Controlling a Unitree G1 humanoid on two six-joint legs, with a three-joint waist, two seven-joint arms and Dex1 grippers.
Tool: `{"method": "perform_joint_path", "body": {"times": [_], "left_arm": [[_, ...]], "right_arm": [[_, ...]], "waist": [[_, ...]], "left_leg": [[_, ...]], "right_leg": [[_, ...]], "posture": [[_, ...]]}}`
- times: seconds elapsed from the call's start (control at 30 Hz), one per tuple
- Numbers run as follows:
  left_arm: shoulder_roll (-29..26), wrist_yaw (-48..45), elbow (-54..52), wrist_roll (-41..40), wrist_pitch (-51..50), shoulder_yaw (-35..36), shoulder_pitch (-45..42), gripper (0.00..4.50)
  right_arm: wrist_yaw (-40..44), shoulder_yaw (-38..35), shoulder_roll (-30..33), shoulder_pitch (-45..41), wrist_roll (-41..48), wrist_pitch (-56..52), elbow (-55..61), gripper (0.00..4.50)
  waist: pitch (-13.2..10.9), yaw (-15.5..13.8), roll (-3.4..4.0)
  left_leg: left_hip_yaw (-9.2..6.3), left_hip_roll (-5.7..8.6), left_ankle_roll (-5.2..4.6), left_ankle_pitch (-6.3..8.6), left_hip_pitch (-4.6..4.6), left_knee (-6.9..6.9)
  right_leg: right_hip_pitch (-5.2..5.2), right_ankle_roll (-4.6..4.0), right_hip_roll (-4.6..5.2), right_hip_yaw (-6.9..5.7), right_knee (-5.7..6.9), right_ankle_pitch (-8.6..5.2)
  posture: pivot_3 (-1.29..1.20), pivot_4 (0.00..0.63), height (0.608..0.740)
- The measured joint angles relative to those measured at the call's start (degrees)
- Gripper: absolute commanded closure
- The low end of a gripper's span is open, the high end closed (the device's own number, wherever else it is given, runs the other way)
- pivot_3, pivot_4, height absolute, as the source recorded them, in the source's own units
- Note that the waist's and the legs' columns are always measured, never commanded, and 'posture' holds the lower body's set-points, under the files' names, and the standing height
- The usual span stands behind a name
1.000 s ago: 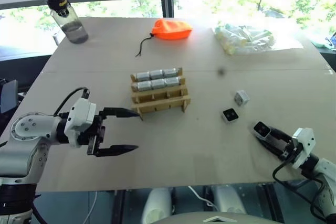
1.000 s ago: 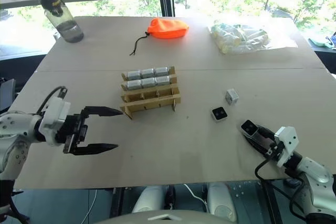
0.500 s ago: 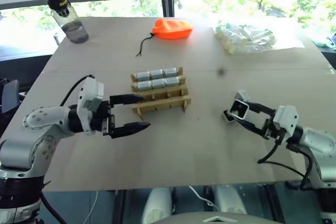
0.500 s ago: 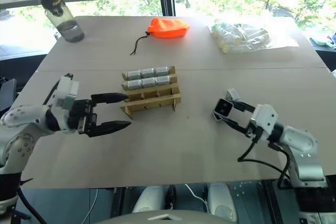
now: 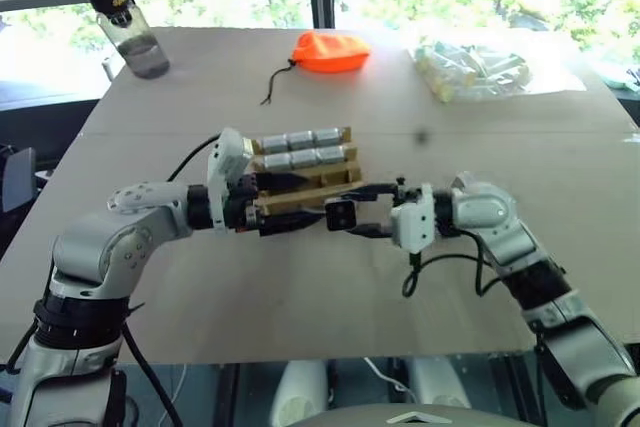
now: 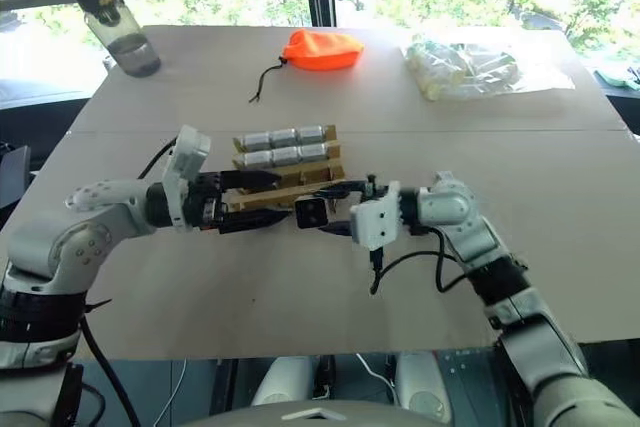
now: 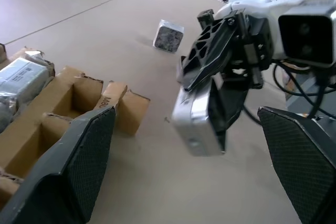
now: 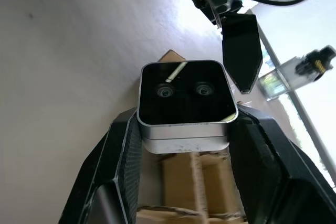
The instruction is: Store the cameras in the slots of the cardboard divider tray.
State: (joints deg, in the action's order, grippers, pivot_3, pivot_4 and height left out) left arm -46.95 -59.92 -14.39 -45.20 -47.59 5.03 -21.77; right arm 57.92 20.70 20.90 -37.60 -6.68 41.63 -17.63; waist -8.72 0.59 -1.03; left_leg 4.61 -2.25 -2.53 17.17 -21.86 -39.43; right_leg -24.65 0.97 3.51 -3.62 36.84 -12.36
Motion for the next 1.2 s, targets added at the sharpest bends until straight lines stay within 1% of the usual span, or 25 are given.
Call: {"method": "perform_joint_path", "body": {"times": [0.17, 0.33, 0.63, 0.87, 0.9, 0.93, 0.97, 1.03, 1.07, 1.13, 1.2], "left_arm": [[-0.81, -0.92, 0.03, 0.03, -1.24, -0.03, 0.19, 0.00], [-0.99, -1.45, 0.03, 0.23, -1.63, -0.14, 0.24, 0.00], [-1.10, -2.99, 0.80, 2.41, -0.94, -2.56, -0.22, 0.00], [-1.09, -4.13, 1.25, 2.34, -0.94, -2.87, -0.53, 0.00], [-1.09, -4.43, 1.25, 2.28, -1.01, -2.99, -0.55, 0.52], [-1.09, -4.72, 1.24, 2.23, -1.09, -3.09, -0.57, 0.81], [-1.09, -4.88, 1.25, 2.22, -1.21, -3.23, -0.57, 1.19], [-1.09, -4.97, 1.24, 2.20, -1.66, -3.30, -0.57, 2.20], [-1.11, -4.78, 1.41, 2.29, -1.85, -3.21, -0.57, 2.83], [-1.17, -4.75, 1.45, 2.30, -2.15, -3.15, -0.56, 3.72], [-1.17, -4.76, 1.39, 2.28, -2.18, -3.15, -0.55, 3.79]], "right_arm": [[-6.00, 0.89, -0.08, -1.58, -5.55, 7.67, -5.06, 2.68], [-11.07, 1.25, -0.17, -2.32, -9.03, 11.30, -6.17, 2.68], [-15.55, 2.56, -1.03, -3.32, -11.09, 13.76, -6.16, 2.68], [-16.32, 3.98, -0.86, -3.32, -11.82, 13.77, -6.17, 2.68], [-16.37, 4.17, -0.84, -3.32, -11.83, 13.77, -6.18, 2.68], [-16.38, 4.28, -0.84, -3.33, -11.83, 13.77, -6.20, 2.68], [-16.40, 4.36, -0.84, -3.35, -11.83, 13.77, -6.22, 2.68], [-16.43, 4.85, -0.84, -3.73, -11.83, 13.80, -6.49, 2.68], [-16.43, 5.11, -0.81, -3.89, -11.70, 14.12, -6.57, 2.68], [-16.39, 5.46, -0.56, -3.88, -11.23, 14.63, -6.64, 2.68], [-16.32, 5.62, -0.45, -3.88, -10.89, 14.65, -6.64, 2.68]], "waist": [[0.00, 0.10, 0.01], [0.00, 0.14, 0.01], [0.00, 0.17, 0.01], [0.00, 0.15, 0.01], [0.00, 0.17, 0.01], [0.00, 0.17, 0.01], [0.00, 0.18, 0.01], [0.00, 0.18, 0.01], [0.00, 0.18, 0.01], [-0.01, 0.13, 0.01], [0.00, 0.14, 0.01]], "left_leg": [[0.01, -0.01, 0.04, -0.02, -0.02, 0.00], [-0.02, 0.00, 0.16, -0.09, 0.02, 0.00], [-0.07, -0.01, 0.20, -0.12, 0.01, 0.00], [-0.08, 0.00, 0.20, -0.12, 0.00, 0.00], [-0.08, 0.00, 0.20, -0.12, 0.00, 0.00], [-0.09, 0.00, 0.20, -0.12, 0.00, 0.00], [-0.09, 0.00, 0.20, -0.12, 0.00, 0.00], [-0.09, 0.00, 0.20, -0.12, 0.01, 0.00], [-0.09, 0.00, 0.20, -0.12, 0.00, 0.00], [-0.11, 0.00, 0.20, -0.12, -0.02, 0.00], [-0.10, 0.00, 0.20, -0.12, -0.02, 0.00]], "right_leg": [[-0.01, 0.00, 0.05, -0.02, 0.01, 0.00], [0.00, 0.00, 0.06, -0.03, 0.09, 0.00], [0.00, -0.01, 0.05, -0.05, 0.13, 0.00], [0.00, -0.01, 0.06, -0.06, 0.12, 0.00], [0.00, -0.01, 0.06, -0.06, 0.12, 0.00], [0.00, -0.01, 0.05, -0.07, 0.12, 0.00], [0.00, -0.02, 0.06, -0.07, 0.13, 0.00], [0.00, -0.01, 0.05, -0.06, 0.13, 0.00], [0.00, -0.01, 0.06, -0.06, 0.13, 0.00], [0.00, -0.01, 0.06, -0.08, 0.12, 0.00], [0.00, -0.01, 0.07, -0.08, 0.11, 0.00]], "posture": [[0.00, 0.150, 0.726], [0.00, 0.150, 0.726], [0.00, 0.150, 0.726], [0.00, 0.150, 0.726], [0.00, 0.150, 0.726], [0.00, 0.150, 0.726], [0.00, 0.150, 0.726], [0.00, 0.150, 0.726], [0.00, 0.150, 0.726], [0.00, 0.150, 0.726], [0.00, 0.150, 0.726]]}}
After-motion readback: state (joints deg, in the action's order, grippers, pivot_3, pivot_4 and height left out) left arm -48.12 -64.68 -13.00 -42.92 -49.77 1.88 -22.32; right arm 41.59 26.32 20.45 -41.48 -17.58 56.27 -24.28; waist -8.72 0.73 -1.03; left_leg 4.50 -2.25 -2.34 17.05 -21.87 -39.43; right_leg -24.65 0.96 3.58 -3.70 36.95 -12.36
